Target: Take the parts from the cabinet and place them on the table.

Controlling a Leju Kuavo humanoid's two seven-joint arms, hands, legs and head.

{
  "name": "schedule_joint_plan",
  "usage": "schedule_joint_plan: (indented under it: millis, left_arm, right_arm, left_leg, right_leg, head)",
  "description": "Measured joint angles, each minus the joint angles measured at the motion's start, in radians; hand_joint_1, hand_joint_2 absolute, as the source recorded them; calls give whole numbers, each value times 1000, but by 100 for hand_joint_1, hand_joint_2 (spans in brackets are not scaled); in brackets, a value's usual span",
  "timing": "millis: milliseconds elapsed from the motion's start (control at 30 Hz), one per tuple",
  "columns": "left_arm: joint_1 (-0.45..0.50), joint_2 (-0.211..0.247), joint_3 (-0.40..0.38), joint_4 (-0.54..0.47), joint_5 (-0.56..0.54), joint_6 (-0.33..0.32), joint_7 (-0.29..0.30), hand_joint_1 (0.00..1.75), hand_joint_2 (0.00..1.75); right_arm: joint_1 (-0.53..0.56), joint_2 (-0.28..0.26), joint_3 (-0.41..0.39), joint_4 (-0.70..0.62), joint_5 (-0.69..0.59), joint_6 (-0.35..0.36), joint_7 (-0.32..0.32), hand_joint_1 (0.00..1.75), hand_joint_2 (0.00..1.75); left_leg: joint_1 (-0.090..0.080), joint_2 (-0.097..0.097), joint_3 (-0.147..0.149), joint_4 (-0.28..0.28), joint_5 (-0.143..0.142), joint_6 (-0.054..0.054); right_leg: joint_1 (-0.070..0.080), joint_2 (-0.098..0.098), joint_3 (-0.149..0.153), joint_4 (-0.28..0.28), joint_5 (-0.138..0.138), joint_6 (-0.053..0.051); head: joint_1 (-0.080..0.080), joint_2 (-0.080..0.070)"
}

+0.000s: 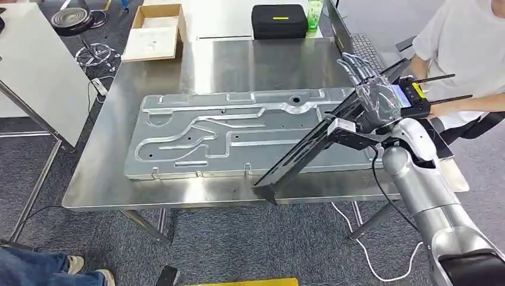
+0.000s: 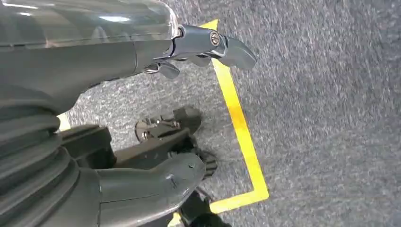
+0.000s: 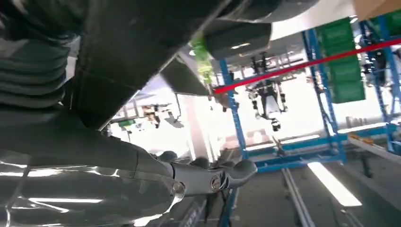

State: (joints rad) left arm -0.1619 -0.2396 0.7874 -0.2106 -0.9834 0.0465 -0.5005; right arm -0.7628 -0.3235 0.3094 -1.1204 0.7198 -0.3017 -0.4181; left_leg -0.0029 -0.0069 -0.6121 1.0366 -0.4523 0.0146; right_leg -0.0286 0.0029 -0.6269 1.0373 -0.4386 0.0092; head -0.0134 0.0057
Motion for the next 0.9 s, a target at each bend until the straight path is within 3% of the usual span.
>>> schedule_joint_plan:
  millis: [67, 133, 167, 200, 233, 267, 300, 333, 367, 467, 500, 533, 567, 633, 667, 700, 733, 800, 833, 867, 900]
  left_arm:
    - [0, 0, -2, 0, 1, 3, -2, 0, 175]
    - [2, 0, -4, 0, 3, 4, -2, 0, 175]
    - [3, 0, -4, 0, 4, 6, -2, 0, 175]
    - [5, 0, -4, 0, 6, 6, -2, 0, 175]
    - [5, 0, -4, 0, 6, 7, -2, 0, 175]
    - [5, 0, -5, 0, 7, 8, -2, 0, 175]
    - [3, 0, -5, 0, 8, 8, -2, 0, 0]
    - [3, 1, -5, 0, 9, 8, -2, 0, 0]
    - [2, 1, -5, 0, 9, 8, -2, 0, 0]
    - [5, 2, -6, 0, 9, 9, 3, 0, 0]
    - [4, 2, -6, 0, 10, 9, 6, 0, 0]
    - [1, 2, -6, 0, 9, 9, 6, 0, 0]
    - [-1, 2, -7, 0, 9, 8, 6, 0, 0]
    - [-1, 2, -10, 0, 8, 8, 4, 0, 0]
    - [-1, 2, -11, 0, 8, 8, 3, 0, 0]
    - [-1, 2, -13, 0, 7, 8, 3, 0, 0]
    - [0, 1, -13, 0, 7, 8, 3, 0, 0]
    - [-1, -1, -13, 0, 6, 6, 3, 0, 0]
    - [-1, -2, -14, 0, 6, 3, 0, 0, 0]
    - [-3, -2, -14, 0, 5, 0, -4, 0, 0]
    - [-4, -2, -16, 0, 1, -4, -7, 0, 0]
  right_arm:
    - [0, -1, -11, 13, 13, -34, 14, 0, 0]
    - [-1, -2, -22, 31, 23, -60, 26, 0, 0]
    - [-1, -3, -24, 39, 24, -63, 30, 0, 0]
    - [0, -5, -26, 46, 33, -70, 33, 0, 0]
    - [0, -5, -29, 53, 46, -85, 42, 0, 0]
    - [-1, -6, -36, 60, 57, -106, 50, 0, 0]
    - [-1, -7, -46, 66, 61, -124, 55, 0, 0]
    - [-3, -8, -57, 70, 61, -138, 58, 0, 0]
    - [-7, -10, -67, 75, 60, -145, 59, 0, 0]
    - [-6, -16, -79, 80, 50, -141, 31, 0, 0]
    - [-1, -20, -83, 78, 46, -135, 14, 0, 0]
    - [3, -24, -87, 75, 41, -129, 1, 0, 0]
    - [5, -27, -90, 70, 39, -123, -10, 0, 0]
    - [13, -28, -91, 63, 36, -115, -18, 0, 0]
    - [21, -29, -92, 60, 35, -112, -21, 0, 0]
    - [30, -29, -92, 57, 35, -111, -21, 0, 0]
    - [34, -29, -92, 54, 35, -111, -22, 0, 0]
    - [33, -30, -92, 46, 35, -110, -23, 0, 0]
    - [33, -31, -95, 39, 34, -106, -25, 0, 0]
    - [29, -31, -96, 37, 33, -100, -28, 0, 0]
    - [31, -31, -96, 31, 32, -92, -33, 0, 0]
  left_leg:
    - [3, 1, -34, 86, -59, -9]
    - [7, 1, -110, 255, -135, -15]
    - [8, 1, -134, 307, -147, -16]
    - [8, 1, -136, 309, -132, -15]
    - [8, 1, -116, 264, -99, -13]
    - [8, 1, -77, 186, -55, -9]
    - [8, 1, -28, 84, -7, -3]
    - [7, 1, 4, 9, 1, 4]
    - [2, 0, 14, -6, -3, 5]
    - [-1, 0, 11, -5, 1, 13]
    - [8, 1, 19, -24, 12, 26]
    - [7, 1, 21, -29, 16, 31]
    - [7, 1, 21, -31, 17, 37]
    - [5, 2, 21, -30, 16, 39]
    - [5, 2, 20, -29, 16, 40]
    - [5, 2, 21, -28, 15, 39]
    - [5, 1, 21, -25, 13, 39]
    - [7, 1, 21, -15, 5, 34]
    - [6, 1, 21, -8, -1, 28]
    - [-3, -1, 14, 1, -6, 21]
    - [-2, -1, 13, -2, -6, 18]
  right_leg:
    - [0, -1, 0, 0, -1, -10]
    - [3, -3, 0, 0, -2, -12]
    - [4, -3, -1, 1, -2, -12]
    - [4, -2, 0, 1, -2, -12]
    - [4, -2, 0, 2, -3, -12]
    - [4, 0, 2, 3, -4, -11]
    - [5, 0, 5, 3, -5, -9]
    - [5, -1, 5, 3, -7, -6]
    - [10, 0, 1, 6, -6, 0]
    - [8, 0, 3, -6, 2, 18]
    - [6, 0, 2, -3, -5, 25]
    - [5, -1, -3, 13, -19, 28]
    - [5, -1, -27, 64, -54, 29]
    - [5, -1, -97, 212, -123, 36]
    - [5, -1, -130, 276, -140, 38]
    - [5, -1, -141, 293, -131, 39]
    - [3, -1, -127, 257, -97, 40]
    - [0, -3, -50, 102, -10, 40]
    - [-2, -3, -16, 24, 8, 39]
    - [9, -2, -6, 9, -6, 34]
    - [7, 0, -9, 13, -5, 23]
  head:
    - [0, 0]
    - [0, 0]
    - [0, 0]
    - [0, 0]
    - [0, 0]
    - [0, 0]
    - [0, 0]
    - [0, 0]
    - [0, 0]
    - [0, 0]
    - [0, 0]
    - [1, 0]
    - [0, 0]
    - [0, 0]
    - [0, 0]
    - [0, 0]
    - [0, 0]
    - [0, 0]
    - [1, 0]
    - [1, 0]
    - [0, 0]
